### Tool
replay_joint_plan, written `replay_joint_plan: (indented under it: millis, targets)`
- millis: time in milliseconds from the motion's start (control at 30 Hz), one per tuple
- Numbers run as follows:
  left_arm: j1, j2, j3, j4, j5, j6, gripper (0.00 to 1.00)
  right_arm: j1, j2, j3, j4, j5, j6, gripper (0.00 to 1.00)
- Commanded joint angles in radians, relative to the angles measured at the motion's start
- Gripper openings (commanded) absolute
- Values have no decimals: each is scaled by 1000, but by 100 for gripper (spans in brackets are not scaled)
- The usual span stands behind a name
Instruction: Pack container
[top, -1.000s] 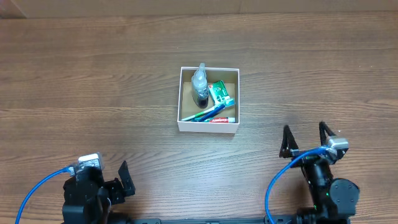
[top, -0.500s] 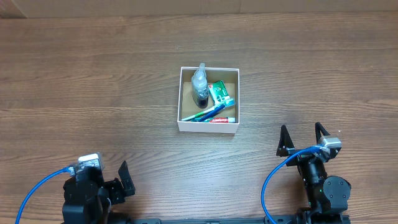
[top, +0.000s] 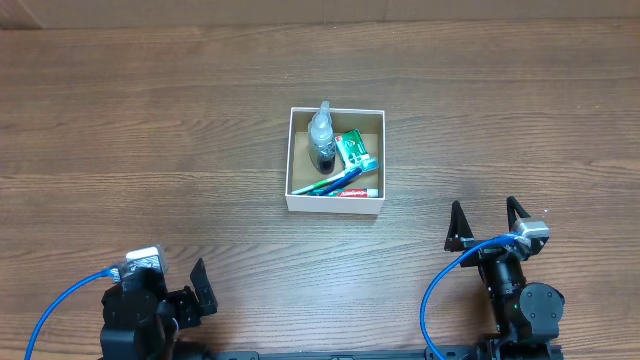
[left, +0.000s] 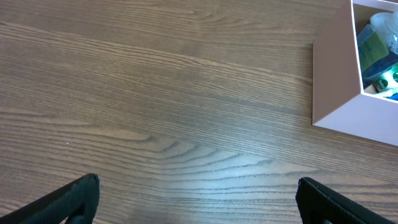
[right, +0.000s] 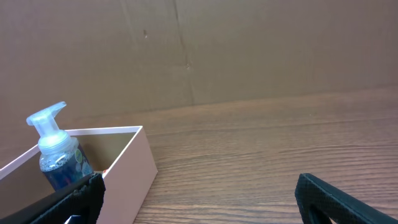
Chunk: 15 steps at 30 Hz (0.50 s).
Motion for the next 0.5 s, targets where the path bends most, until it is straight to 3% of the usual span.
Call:
replay_joint_plan:
  millis: [0,267,367,467]
  targets:
    - [5,-8,-1,2,-10,-13,100,1,-8,-10,7,2,7,100]
    - [5,-26,-29,22,33,-12,100,1,-8,-10,7,2,8,100]
    - [5,-93,-161,172,87,-6,100,1,-8,-10,7,2,7,100]
    - [6,-203,-360,421,143,42,100,1,-8,-10,7,2,8,100]
